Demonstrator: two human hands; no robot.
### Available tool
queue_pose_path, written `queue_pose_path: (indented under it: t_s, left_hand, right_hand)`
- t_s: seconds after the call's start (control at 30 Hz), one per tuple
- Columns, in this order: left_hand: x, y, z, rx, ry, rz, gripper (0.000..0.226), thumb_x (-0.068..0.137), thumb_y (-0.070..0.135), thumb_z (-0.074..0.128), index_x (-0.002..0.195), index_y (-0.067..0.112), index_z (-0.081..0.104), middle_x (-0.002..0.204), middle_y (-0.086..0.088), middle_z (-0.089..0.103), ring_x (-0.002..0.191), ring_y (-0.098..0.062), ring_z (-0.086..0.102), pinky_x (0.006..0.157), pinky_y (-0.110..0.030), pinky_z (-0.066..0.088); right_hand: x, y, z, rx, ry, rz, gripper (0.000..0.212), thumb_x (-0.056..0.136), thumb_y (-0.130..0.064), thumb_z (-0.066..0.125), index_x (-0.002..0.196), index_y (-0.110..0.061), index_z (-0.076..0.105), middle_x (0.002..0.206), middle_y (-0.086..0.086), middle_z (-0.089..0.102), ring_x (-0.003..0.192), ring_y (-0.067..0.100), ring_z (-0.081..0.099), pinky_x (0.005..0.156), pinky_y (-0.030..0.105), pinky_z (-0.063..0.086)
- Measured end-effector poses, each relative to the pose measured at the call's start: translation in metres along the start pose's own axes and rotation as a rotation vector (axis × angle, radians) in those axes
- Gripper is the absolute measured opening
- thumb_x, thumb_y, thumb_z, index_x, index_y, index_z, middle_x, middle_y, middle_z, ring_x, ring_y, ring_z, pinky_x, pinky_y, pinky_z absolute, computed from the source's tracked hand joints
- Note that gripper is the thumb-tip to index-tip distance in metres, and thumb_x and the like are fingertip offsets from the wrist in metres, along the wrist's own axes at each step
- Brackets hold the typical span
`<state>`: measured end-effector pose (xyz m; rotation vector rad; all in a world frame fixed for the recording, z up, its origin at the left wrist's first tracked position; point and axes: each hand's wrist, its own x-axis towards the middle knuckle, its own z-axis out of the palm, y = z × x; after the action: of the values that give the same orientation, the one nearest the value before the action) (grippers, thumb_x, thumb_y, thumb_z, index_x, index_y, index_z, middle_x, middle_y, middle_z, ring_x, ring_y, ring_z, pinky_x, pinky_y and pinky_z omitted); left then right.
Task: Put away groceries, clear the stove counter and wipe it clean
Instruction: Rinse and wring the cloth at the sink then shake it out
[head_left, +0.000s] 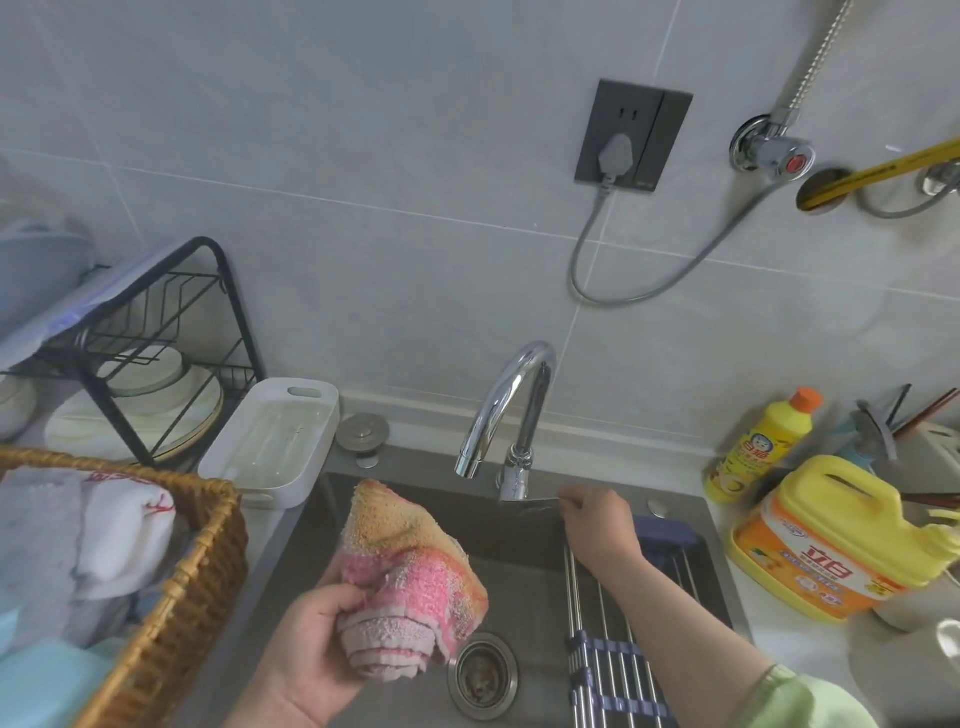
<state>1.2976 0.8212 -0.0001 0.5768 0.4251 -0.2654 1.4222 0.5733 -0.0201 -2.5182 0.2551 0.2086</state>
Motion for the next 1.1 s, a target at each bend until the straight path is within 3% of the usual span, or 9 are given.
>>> queue_pose_path:
  t_s: [0.13,0.23,0.53,0.63,0.73,0.83,0.93,1.03,1.1]
  left_hand:
    - [0.002,0.002,-0.003,0.013,-0.019,-0.014,0.075,0.047,-0.011,0.056,0.120,0.007,0.056,0.110,-0.026,0.066,0.081,-0.043,0.069,0.069,-0.059,0.054]
    - [0.003,0.001,-0.002,0.001,0.001,0.009,0.072,0.040,-0.010,0.058,0.108,0.011,0.067,0.107,-0.026,0.067,0.079,-0.042,0.069,0.068,-0.059,0.054]
    - [0.003,0.001,-0.003,-0.014,-0.001,0.022,0.050,0.074,-0.013,0.035,0.095,0.014,0.072,0.099,-0.023,0.069,0.074,-0.039,0.070,0.066,-0.057,0.055]
    - [0.004,-0.001,-0.002,0.000,-0.011,0.012,0.052,0.073,-0.012,0.035,0.105,0.015,0.066,0.102,-0.023,0.069,0.077,-0.040,0.070,0.071,-0.060,0.052]
    - [0.004,-0.004,-0.001,0.006,-0.015,0.007,0.051,0.072,-0.013,0.034,0.104,0.013,0.065,0.094,-0.022,0.071,0.072,-0.038,0.070,0.066,-0.057,0.055]
    - [0.005,-0.006,0.001,0.009,-0.021,-0.001,0.048,0.074,-0.012,0.035,0.103,0.012,0.065,0.089,-0.021,0.070,0.070,-0.037,0.070,0.061,-0.053,0.056]
    - [0.006,-0.006,-0.002,0.018,-0.014,0.002,0.049,0.074,-0.013,0.034,0.103,0.013,0.064,0.091,-0.023,0.070,0.072,-0.039,0.070,0.064,-0.057,0.055]
    - [0.004,-0.005,-0.005,0.026,-0.006,0.006,0.053,0.075,-0.013,0.033,0.109,0.015,0.063,0.094,-0.022,0.071,0.074,-0.040,0.070,0.069,-0.060,0.052]
    - [0.002,-0.004,-0.005,0.029,-0.007,0.009,0.055,0.076,-0.013,0.032,0.110,0.016,0.064,0.095,-0.021,0.071,0.074,-0.039,0.070,0.067,-0.058,0.054]
  right_hand:
    - [-0.002,0.000,0.003,0.016,0.008,0.001,0.029,0.099,-0.014,0.047,0.120,-0.014,0.066,0.111,0.007,0.070,0.096,0.023,0.062,0.073,0.019,0.038]
    - [-0.003,0.000,0.004,0.004,0.006,-0.002,0.029,0.100,-0.015,0.046,0.121,-0.015,0.066,0.110,0.007,0.070,0.089,0.021,0.060,0.072,0.019,0.039]
    - [-0.020,-0.002,0.012,0.096,0.085,0.053,0.036,0.098,-0.019,0.049,0.133,-0.013,0.054,0.130,0.007,0.058,0.116,0.025,0.056,0.089,0.025,0.041]
    - [-0.049,-0.006,0.026,0.130,0.149,-0.006,0.029,0.094,-0.021,0.053,0.122,-0.015,0.061,0.109,-0.002,0.059,0.097,0.014,0.057,0.081,0.022,0.042]
    - [-0.076,-0.010,0.061,0.426,-0.286,0.208,0.029,0.091,-0.034,0.056,0.092,-0.008,0.069,0.082,0.002,0.066,0.078,0.020,0.063,0.074,0.032,0.053]
    - [-0.082,-0.012,0.098,1.113,-0.670,0.601,0.052,0.085,-0.047,0.058,0.107,-0.001,0.068,0.107,0.021,0.070,0.106,0.041,0.064,0.099,0.055,0.046]
    - [-0.071,-0.014,0.093,1.337,-0.556,0.747,0.057,0.096,-0.048,0.043,0.119,0.001,0.059,0.114,0.027,0.066,0.107,0.044,0.063,0.098,0.059,0.046]
    - [-0.039,-0.003,0.069,1.242,-0.154,0.740,0.034,0.098,-0.032,0.053,0.115,-0.003,0.051,0.099,0.021,0.065,0.086,0.033,0.066,0.080,0.045,0.056]
    - [-0.020,0.002,0.055,1.308,-0.061,0.689,0.035,0.097,-0.020,0.056,0.130,-0.010,0.047,0.093,0.017,0.062,0.076,0.028,0.062,0.069,0.038,0.055]
